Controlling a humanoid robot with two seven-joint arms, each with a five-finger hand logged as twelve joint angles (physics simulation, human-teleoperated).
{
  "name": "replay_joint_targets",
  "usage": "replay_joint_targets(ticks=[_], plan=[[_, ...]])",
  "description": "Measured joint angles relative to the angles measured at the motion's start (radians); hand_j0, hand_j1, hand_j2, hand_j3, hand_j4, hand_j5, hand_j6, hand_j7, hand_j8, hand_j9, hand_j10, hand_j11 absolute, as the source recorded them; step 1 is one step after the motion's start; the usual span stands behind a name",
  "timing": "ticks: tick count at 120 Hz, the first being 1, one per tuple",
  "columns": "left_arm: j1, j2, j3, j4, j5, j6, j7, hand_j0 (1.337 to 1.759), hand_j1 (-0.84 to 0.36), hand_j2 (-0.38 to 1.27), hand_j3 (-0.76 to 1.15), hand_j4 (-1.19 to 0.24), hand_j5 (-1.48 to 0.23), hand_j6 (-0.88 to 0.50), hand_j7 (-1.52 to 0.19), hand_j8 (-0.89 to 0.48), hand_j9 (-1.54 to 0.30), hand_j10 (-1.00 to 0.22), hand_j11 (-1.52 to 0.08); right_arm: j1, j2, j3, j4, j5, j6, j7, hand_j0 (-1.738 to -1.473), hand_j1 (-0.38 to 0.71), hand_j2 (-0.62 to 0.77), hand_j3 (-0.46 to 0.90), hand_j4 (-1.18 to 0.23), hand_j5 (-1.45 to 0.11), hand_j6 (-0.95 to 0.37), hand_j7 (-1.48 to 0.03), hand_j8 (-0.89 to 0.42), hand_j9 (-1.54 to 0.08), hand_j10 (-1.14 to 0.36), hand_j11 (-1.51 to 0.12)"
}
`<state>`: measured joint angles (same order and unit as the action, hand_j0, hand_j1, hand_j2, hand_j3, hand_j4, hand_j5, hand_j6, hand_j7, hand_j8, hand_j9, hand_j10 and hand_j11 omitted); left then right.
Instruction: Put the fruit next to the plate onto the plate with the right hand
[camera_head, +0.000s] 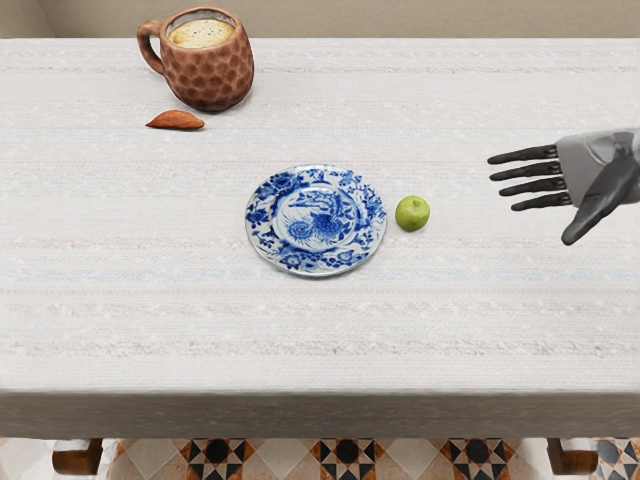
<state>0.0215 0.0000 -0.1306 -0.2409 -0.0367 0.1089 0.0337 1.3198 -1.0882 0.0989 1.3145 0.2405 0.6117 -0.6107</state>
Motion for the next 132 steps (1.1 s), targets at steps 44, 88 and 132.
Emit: replay_joint_targets(ticks=[44, 88, 132], plan=[[0.000, 0.000, 0.000, 0.000, 0.000, 0.000, 0.000, 1.658, 0.35, 0.00, 0.00, 0.00, 0.00, 0.00, 0.00, 0.00, 0.00, 0.00, 0.00, 0.121, 0.258, 0.002, -0.036, -0.147, -0.119, 0.000, -1.658, -0.33, 0.00, 0.00, -0.02, -0.02, -0.02, -0.02, -0.01, -0.02, -0.01, -0.02], [0.000, 0.000, 0.000, 0.000, 0.000, 0.000, 0.000, 1.658, 0.35, 0.00, 0.00, 0.00, 0.00, 0.00, 0.00, 0.00, 0.00, 0.00, 0.00, 0.430, 0.572, -0.453, -0.006, -0.287, -0.779, 0.000, -1.658, -0.33, 0.00, 0.00, -0.02, -0.02, -0.02, -0.02, -0.02, -0.02, -0.02, -0.02], [0.000, 0.000, 0.000, 0.000, 0.000, 0.000, 0.000, 1.658, 0.35, 0.00, 0.00, 0.00, 0.00, 0.00, 0.00, 0.00, 0.00, 0.00, 0.00, 0.279, 0.740, -0.519, -0.072, -0.309, -0.999, 0.000, -1.658, -0.22, -0.02, 0.00, -0.11, -0.14, -0.11, -0.14, -0.11, -0.14, -0.11, -0.14]])
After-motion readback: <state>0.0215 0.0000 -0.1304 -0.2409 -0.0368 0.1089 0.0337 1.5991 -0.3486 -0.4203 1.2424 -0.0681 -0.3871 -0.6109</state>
